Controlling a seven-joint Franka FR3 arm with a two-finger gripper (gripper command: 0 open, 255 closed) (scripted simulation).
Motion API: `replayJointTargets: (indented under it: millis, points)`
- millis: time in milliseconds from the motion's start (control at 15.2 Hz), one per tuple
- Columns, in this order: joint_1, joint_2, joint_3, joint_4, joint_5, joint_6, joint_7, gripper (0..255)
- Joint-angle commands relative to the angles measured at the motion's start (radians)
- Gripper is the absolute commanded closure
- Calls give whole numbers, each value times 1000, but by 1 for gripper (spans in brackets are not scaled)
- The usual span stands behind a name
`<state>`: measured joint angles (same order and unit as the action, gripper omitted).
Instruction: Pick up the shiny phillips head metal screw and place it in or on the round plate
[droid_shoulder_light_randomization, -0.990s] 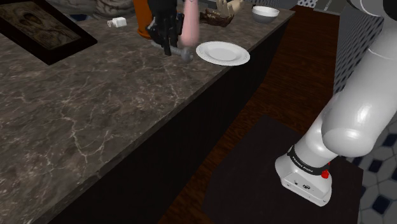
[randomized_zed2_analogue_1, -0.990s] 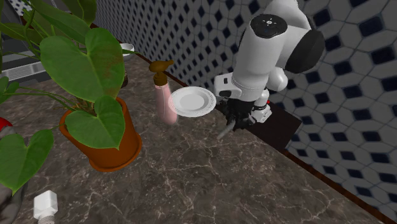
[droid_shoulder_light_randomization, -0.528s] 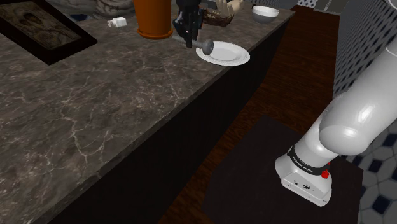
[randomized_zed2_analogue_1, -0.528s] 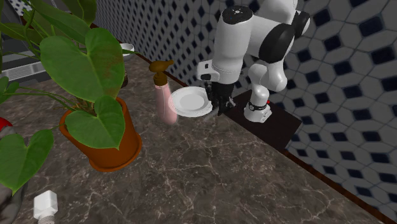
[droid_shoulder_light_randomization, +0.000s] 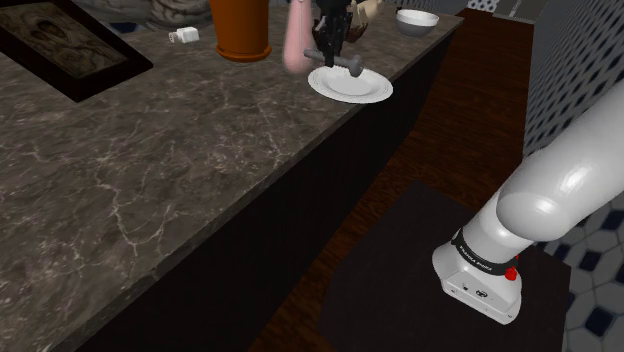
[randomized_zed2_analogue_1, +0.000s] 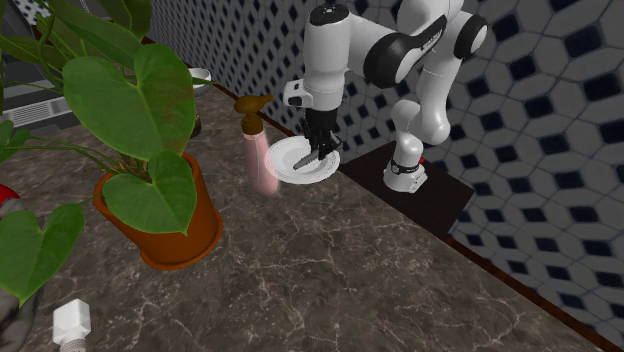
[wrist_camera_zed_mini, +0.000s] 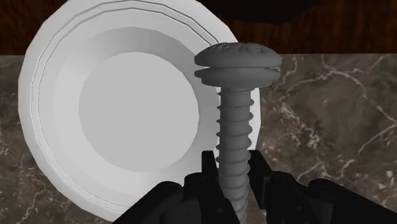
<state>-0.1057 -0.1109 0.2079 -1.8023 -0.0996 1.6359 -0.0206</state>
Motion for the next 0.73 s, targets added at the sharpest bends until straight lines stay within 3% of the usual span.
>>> replayJointTargets:
  millis: [0,330,660]
  points:
    - [-22,-13,-28,-8,-3,2,-51,255]
    - [-75,-22,-97,-25,-16,23,-170,255]
    - [-79,-26,-103,-83,-18,78,-174,255]
